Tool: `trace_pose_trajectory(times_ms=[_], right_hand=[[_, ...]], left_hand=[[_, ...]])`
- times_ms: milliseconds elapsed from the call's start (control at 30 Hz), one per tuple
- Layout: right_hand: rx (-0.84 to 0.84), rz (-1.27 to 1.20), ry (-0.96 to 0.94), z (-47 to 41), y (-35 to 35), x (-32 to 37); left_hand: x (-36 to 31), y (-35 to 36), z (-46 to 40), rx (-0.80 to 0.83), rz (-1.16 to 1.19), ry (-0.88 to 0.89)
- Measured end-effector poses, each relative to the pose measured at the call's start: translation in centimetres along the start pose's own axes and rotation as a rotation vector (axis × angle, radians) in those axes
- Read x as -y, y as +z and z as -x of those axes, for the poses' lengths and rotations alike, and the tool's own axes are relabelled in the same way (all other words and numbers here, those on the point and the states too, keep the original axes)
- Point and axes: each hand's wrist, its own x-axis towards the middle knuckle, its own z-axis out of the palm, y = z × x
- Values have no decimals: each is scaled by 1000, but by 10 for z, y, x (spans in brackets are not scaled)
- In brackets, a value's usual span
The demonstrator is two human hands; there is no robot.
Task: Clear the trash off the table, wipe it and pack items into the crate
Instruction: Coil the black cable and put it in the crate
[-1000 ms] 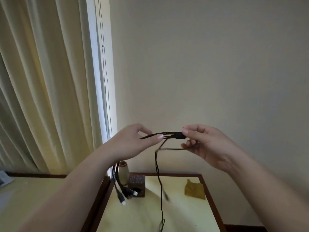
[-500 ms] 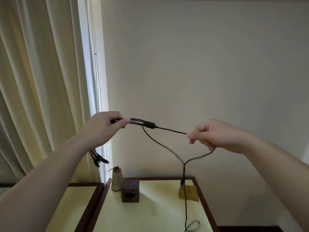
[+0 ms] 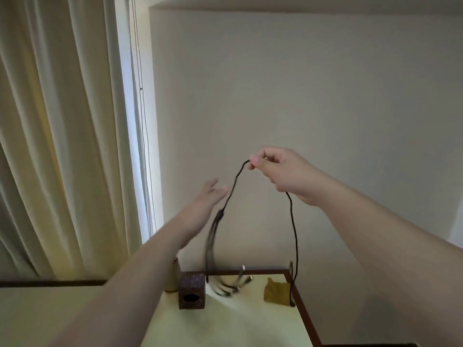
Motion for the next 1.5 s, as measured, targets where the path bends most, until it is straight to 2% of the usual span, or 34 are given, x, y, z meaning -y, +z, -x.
trace_pose_trajectory(times_ms=[67,100,133,200,233,267,367,500,567,667,800,867,933,1067,1133,1267,1333,1500], right_hand=[[29,39,-10,-7,3,9],[38,66,-5,-10,3,10],[40,111,3,-11,2,9],[41,202,39,-10,-6,0],[55,230,65,-7,-12,-8],[83,265,93,-2,-19,-19],[159,364,207,22,-43,-57],[83,478,388,60,-80,-106],[50,509,461,74,-90,-125],[61,500,435,74,-76,-129],[94,438,236,50,-30,-96],[80,415,145,35,-11,-77],[42,388,108,22,2,-61],[23,408,102,2,10,-50],[12,390,109,-2,10,-49],[63,319,186,4,1,-60],[125,359,241,13,-10,-69],[166,585,320,33,-42,-96]], left_hand=[[-4,26,-11,86,226,31],[-18,38,-3,113,290,-20],[-41,44,19,124,305,-36],[-40,54,22,124,367,-69],[-36,52,19,74,375,-67],[-32,47,16,19,307,-49],[-14,13,12,-153,-154,3],[14,-46,18,-285,-283,-69],[19,-67,14,-285,-432,-112],[17,-66,0,-157,-497,-175],[-2,-16,-3,119,-372,-258],[-10,12,1,230,-402,-245],[-17,42,2,270,-350,-185],[-22,80,-4,137,-101,22],[-26,86,-5,95,-23,37],[-16,70,-11,-16,-123,130],[-5,49,-14,-57,-201,153],[29,-5,-18,-146,-323,19]])
